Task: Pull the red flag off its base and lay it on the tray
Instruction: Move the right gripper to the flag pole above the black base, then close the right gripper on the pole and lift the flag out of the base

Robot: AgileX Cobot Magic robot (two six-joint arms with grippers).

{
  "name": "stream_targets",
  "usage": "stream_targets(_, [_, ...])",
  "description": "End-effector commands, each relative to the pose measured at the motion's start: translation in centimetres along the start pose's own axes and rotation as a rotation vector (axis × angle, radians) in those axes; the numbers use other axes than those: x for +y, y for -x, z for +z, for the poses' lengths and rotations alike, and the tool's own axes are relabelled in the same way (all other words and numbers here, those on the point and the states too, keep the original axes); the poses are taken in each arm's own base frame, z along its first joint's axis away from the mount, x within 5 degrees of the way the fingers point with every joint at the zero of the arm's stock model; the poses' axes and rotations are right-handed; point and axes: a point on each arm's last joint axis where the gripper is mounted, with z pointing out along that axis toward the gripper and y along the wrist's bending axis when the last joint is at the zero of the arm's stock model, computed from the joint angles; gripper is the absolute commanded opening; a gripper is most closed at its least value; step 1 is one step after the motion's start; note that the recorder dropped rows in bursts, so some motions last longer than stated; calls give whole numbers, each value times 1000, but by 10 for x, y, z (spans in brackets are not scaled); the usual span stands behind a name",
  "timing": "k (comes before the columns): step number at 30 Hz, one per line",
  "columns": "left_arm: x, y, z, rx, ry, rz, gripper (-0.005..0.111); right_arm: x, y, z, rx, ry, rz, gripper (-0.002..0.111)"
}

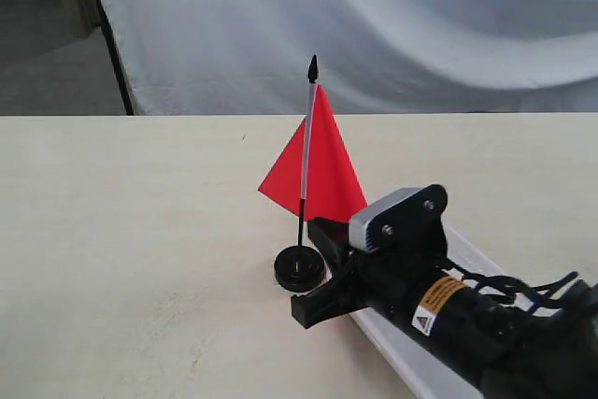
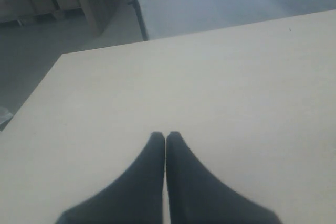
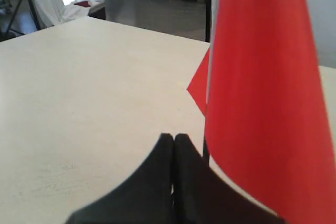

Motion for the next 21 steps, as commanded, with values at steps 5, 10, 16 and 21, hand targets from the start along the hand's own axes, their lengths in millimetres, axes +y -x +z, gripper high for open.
stream_targets(5, [0,0,0,0,0,-9,1,6,-10,20,-10,-68,7,10])
stream_targets(10, [0,0,0,0,0,-9,1,3,-13,21,2,-99,26,72])
stream_targets(16, [0,0,0,0,0,-9,1,4,-9,29,0,-99,32,97])
stream_targets(21, [0,0,0,0,0,-9,1,5,-4,50,-24,-96,32,92])
